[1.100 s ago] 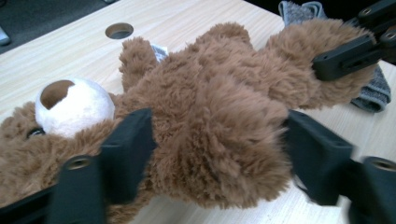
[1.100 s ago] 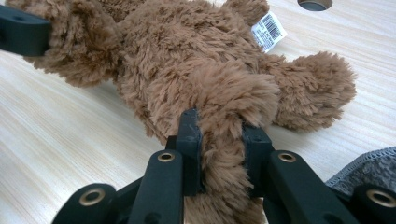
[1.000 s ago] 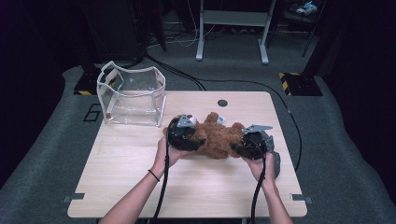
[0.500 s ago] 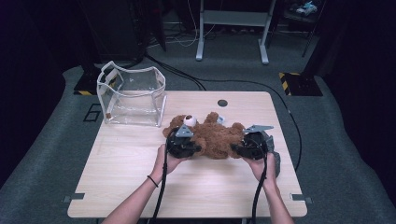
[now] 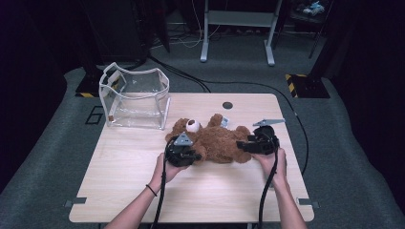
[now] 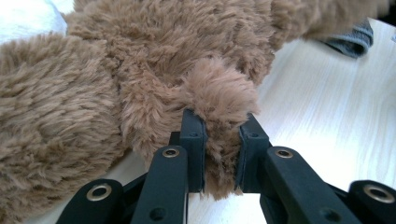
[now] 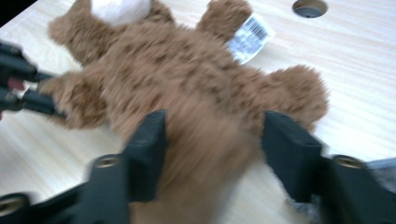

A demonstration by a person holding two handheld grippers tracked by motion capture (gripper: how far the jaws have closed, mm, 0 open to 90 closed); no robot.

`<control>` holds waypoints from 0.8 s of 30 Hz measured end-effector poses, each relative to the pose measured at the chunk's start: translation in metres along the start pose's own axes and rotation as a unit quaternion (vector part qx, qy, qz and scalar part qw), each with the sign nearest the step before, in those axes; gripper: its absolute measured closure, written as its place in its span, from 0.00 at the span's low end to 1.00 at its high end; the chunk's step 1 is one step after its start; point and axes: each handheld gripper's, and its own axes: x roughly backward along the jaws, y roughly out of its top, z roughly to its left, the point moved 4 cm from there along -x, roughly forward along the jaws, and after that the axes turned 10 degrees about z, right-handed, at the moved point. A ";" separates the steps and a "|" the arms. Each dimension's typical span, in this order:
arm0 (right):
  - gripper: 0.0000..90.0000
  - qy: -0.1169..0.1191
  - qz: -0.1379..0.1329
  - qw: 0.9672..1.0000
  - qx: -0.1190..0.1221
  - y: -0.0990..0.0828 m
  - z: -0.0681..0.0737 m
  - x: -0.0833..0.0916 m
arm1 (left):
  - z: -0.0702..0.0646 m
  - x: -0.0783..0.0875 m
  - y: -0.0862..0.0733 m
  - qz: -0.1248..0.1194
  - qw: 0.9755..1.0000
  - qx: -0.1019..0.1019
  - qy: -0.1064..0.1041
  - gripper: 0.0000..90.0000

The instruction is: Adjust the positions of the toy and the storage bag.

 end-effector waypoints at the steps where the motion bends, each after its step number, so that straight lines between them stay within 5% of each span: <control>1: 0.37 0.001 -0.002 1.000 -0.003 0.003 -0.003 0.001 | 0.000 -0.001 -0.001 0.000 1.000 -0.001 -0.001 0.85; 8: 0.21 -0.004 0.016 1.000 -0.007 0.032 -0.015 -0.012 | 0.000 -0.002 -0.006 -0.002 1.000 0.003 -0.003 0.85; 24: 0.15 0.010 0.061 0.998 -0.009 0.073 -0.012 -0.069 | 0.001 -0.004 -0.012 0.010 1.000 0.002 -0.015 0.85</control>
